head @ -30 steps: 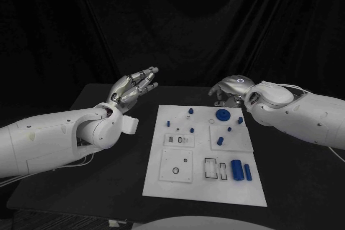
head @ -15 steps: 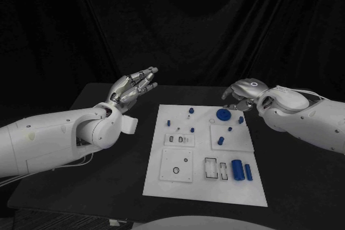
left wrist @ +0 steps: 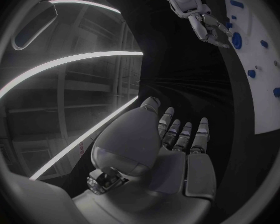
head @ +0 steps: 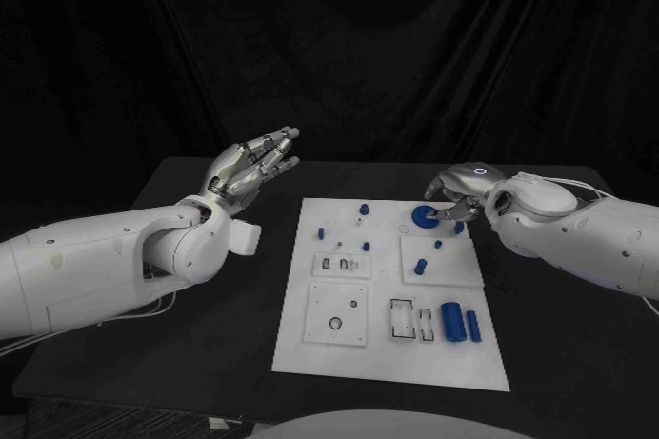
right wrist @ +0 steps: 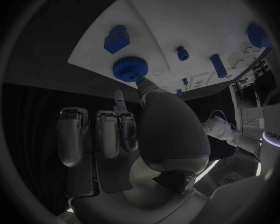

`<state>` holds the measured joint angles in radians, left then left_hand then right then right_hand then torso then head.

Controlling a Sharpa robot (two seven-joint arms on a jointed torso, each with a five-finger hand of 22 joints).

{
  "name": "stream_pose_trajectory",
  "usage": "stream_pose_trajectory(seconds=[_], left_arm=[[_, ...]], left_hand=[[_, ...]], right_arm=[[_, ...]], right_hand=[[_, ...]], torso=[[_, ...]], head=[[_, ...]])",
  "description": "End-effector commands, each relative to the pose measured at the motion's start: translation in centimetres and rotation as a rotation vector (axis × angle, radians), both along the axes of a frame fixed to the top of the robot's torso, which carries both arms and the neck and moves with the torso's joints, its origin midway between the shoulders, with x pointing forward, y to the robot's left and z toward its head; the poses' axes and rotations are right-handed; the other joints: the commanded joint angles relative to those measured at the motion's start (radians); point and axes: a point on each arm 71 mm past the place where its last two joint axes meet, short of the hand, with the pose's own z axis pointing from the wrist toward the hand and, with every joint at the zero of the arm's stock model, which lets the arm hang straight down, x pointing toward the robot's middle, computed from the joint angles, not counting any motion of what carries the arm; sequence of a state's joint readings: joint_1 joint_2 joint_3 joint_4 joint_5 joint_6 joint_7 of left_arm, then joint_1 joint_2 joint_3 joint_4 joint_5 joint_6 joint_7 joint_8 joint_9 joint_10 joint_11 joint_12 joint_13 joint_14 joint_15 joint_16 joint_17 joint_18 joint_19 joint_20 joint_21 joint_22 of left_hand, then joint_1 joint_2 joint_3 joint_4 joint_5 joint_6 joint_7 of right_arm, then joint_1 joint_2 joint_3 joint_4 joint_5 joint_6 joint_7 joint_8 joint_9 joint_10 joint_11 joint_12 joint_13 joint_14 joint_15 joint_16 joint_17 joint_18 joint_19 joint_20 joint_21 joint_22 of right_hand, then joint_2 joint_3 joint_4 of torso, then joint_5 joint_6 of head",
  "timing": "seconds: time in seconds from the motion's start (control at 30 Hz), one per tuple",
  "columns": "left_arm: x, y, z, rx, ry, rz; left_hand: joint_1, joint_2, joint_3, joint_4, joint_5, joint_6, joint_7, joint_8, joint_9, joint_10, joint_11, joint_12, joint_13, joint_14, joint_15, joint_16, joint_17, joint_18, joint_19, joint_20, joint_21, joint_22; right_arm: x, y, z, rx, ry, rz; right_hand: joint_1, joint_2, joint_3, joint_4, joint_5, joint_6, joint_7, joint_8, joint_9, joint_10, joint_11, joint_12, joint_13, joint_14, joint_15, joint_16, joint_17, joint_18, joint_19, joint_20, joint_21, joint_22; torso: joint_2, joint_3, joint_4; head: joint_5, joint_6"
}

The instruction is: Assemble the parts on the task board

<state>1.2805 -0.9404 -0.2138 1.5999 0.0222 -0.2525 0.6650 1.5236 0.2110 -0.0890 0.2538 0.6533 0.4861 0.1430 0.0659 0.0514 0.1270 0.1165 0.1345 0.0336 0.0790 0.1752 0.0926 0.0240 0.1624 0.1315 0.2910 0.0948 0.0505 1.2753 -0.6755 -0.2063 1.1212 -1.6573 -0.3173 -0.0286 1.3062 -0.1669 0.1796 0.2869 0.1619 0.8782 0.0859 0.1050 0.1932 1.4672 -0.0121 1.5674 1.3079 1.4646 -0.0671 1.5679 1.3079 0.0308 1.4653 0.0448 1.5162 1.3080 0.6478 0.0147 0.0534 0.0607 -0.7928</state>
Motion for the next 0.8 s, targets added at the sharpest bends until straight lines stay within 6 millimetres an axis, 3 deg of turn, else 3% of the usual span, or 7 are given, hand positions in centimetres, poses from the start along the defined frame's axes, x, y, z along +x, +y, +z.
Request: stream_pose_trajectory(seconds=[0.03,0.5,0.8], left_arm=[[-0.07,-0.13,0.08,-0.011,-0.009,-0.012],[-0.09,-0.20,0.01,-0.012,-0.006,-0.016],[-0.07,-0.20,-0.04,-0.012,-0.005,-0.017]], left_hand=[[0.009,0.002,0.006,-0.001,0.006,0.003,0.001,0.006,0.001,0.000,0.006,0.004,0.001,-0.001,0.005,0.003,0.002,0.007,0.006,0.001,0.005,0.002],[0.009,0.002,0.006,-0.001,0.006,0.003,0.001,0.006,0.001,0.000,0.006,0.004,0.001,-0.001,0.005,0.003,0.002,0.007,0.006,0.001,0.005,0.002],[0.009,0.001,0.009,-0.001,0.006,0.002,0.002,0.006,0.001,-0.001,0.007,0.004,0.001,-0.001,0.006,0.003,0.001,0.007,0.007,0.001,0.006,0.002]], right_arm=[[0.13,-0.35,-0.65,-0.023,0.038,-0.039],[0.32,-0.10,-1.29,-0.038,0.068,-0.039],[0.23,0.21,-1.49,-0.030,0.064,-0.021]], right_hand=[[-0.001,-0.010,-0.003,0.004,-0.005,-0.020,0.003,-0.011,-0.005,0.104,0.010,0.003,0.263,0.106,0.007,0.003,0.263,-0.012,0.059,0.005,0.004,0.216],[-0.001,-0.008,-0.003,0.004,-0.014,-0.008,0.007,-0.006,-0.003,0.104,0.014,0.003,0.263,0.106,0.010,0.003,0.263,-0.010,0.055,0.009,0.000,0.212],[0.015,-0.010,-0.001,0.000,-0.027,-0.006,0.001,-0.004,-0.002,0.104,0.012,0.003,0.263,0.106,0.010,0.003,0.263,-0.009,0.052,0.011,-0.003,0.211]], torso=[[0.000,0.0009,0.0005],[0.000,0.0001,0.0008],[0.000,-0.0001,0.0009]], head=[[0.002,-0.002],[0.003,-0.008],[0.003,-0.013]])
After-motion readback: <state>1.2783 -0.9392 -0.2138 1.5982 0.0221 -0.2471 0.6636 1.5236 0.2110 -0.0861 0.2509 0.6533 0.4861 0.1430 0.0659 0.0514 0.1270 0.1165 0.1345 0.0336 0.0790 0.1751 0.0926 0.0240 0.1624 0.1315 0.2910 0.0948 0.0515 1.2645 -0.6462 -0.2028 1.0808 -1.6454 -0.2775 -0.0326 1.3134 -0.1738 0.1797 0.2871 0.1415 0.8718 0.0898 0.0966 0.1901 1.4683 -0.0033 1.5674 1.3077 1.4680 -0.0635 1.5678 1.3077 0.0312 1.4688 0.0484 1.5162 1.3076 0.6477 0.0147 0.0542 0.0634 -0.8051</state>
